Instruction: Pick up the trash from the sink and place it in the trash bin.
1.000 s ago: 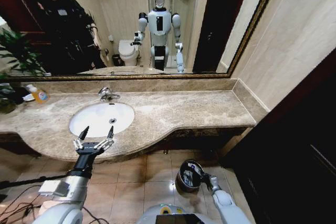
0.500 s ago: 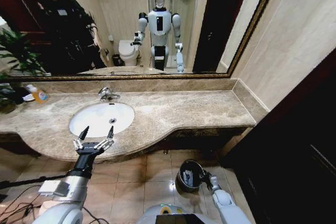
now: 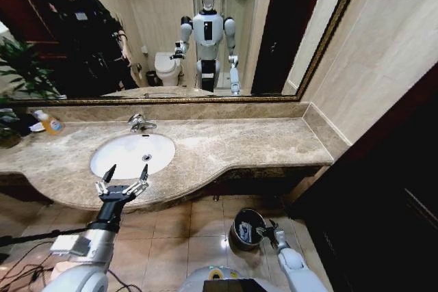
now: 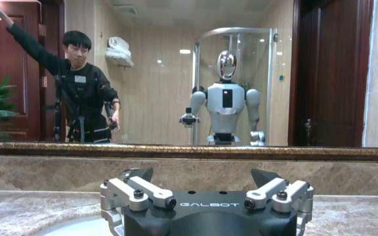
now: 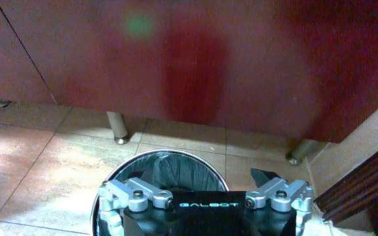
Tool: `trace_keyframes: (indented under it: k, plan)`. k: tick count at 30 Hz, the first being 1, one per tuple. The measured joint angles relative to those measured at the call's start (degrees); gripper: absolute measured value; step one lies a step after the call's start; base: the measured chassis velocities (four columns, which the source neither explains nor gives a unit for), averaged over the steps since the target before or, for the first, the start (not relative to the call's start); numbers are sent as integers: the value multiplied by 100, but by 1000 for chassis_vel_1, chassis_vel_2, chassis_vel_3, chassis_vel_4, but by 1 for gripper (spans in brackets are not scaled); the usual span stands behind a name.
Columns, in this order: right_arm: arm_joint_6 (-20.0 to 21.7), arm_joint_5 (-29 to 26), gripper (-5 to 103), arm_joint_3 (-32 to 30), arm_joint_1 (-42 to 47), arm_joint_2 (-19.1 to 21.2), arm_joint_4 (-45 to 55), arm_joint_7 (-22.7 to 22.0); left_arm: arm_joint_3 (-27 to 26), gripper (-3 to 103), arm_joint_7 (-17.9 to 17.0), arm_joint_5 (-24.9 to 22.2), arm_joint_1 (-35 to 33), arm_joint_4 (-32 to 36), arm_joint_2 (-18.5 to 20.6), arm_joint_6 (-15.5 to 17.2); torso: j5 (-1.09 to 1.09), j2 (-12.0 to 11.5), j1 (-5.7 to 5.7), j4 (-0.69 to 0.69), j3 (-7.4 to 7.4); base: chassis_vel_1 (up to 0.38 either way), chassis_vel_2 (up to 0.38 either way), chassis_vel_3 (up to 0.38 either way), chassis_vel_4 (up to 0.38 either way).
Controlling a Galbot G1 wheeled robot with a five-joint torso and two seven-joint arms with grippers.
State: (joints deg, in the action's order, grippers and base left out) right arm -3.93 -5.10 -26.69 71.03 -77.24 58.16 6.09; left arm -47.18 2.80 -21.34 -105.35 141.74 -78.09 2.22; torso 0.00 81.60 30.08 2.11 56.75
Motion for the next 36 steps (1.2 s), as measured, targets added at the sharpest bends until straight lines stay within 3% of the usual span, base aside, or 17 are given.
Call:
trace_keyframes:
  k: [6, 10, 15, 18, 23, 24, 26, 36]
  plan:
    - [61, -303, 100, -47, 104, 26, 376, 125, 0, 100, 0, 0, 0, 0, 0, 0, 1, 0, 0, 0, 0, 0, 0, 0, 0]
    - [94, -1184, 100, -207, 361, 166, 1442, 302, 0, 100, 0, 0, 0, 0, 0, 0, 0, 0, 0, 1, 0, 0, 0, 0, 0]
    - [130, -1345, 100, -495, 620, 154, 2310, 391, 0, 100, 0, 0, 0, 0, 0, -1, 0, 0, 0, 0, 0, 0, 0, 0, 0]
    - [301, -1527, 100, -854, 929, 198, 3402, 614, 0, 100, 0, 0, 0, 0, 0, 0, -1, 0, 0, 0, 0, 0, 0, 0, 0]
    - [304, -1690, 100, -1084, 1093, 205, 4091, 747, 0, 100, 0, 0, 0, 0, 0, 0, 1, 0, 0, 0, 0, 0, 0, 0, 0]
    - [187, -1806, 100, -1174, 1242, 195, 4801, 712, 0, 100, 0, 0, 0, 0, 0, 0, 1, 0, 0, 0, 0, 0, 0, 0, 0]
    - [68, -1862, 100, -1196, 1396, 175, 5205, 652, 0, 100, 0, 0, 0, 0, 0, 0, 0, 0, 0, 1, 0, 0, 0, 0, 0]
    - [-681, -1730, 100, -1429, 2173, 82, 6046, 665, 0, 100, 0, 0, 0, 0, 0, 0, 0, 1, 0, -1, -1, 0, 0, 0, 0]
